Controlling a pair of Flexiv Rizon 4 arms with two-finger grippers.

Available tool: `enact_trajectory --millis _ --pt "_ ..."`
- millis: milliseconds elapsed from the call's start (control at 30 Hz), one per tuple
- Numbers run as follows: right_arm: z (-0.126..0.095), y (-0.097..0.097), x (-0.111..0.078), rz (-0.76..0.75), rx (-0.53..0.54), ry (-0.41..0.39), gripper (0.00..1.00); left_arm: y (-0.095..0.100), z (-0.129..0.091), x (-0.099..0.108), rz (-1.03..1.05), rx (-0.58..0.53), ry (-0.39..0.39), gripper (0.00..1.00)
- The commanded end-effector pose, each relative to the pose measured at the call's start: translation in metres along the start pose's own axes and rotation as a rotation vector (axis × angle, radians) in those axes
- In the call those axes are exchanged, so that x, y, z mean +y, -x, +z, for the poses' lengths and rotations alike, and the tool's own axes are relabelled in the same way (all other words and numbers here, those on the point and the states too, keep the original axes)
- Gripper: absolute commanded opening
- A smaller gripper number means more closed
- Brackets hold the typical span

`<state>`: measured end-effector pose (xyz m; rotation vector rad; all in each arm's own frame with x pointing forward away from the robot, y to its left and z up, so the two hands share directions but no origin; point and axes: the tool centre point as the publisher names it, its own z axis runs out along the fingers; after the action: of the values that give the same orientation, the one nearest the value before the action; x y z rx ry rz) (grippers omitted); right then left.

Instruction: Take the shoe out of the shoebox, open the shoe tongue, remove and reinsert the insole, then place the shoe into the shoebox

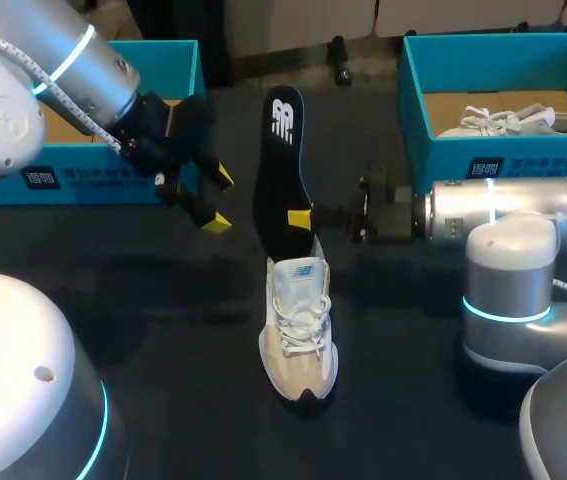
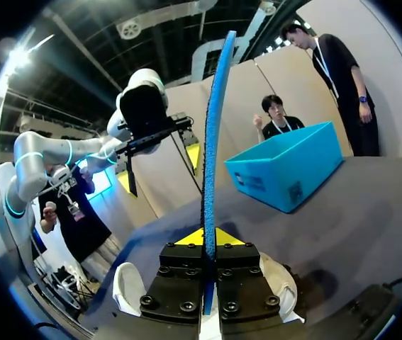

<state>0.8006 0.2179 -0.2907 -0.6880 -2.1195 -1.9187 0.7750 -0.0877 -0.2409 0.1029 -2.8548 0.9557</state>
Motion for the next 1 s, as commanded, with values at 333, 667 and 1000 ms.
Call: enact_trajectory --millis 333,667,1000 --pt "0.004 0.003 0.003 -0.001 0.007 0.000 0.00 -0.001 -0.001 0.000 0.000 -0.001 0.001 1.00" --pt "0.012 0.001 -0.004 0.017 0.013 0.012 0.00 -0.001 -0.001 0.000 0.000 -0.001 0.001 1.00" --pt "0.013 0.001 -0.009 0.028 0.000 0.010 0.00 -0.001 -0.001 0.000 0.000 -0.001 0.001 1.00"
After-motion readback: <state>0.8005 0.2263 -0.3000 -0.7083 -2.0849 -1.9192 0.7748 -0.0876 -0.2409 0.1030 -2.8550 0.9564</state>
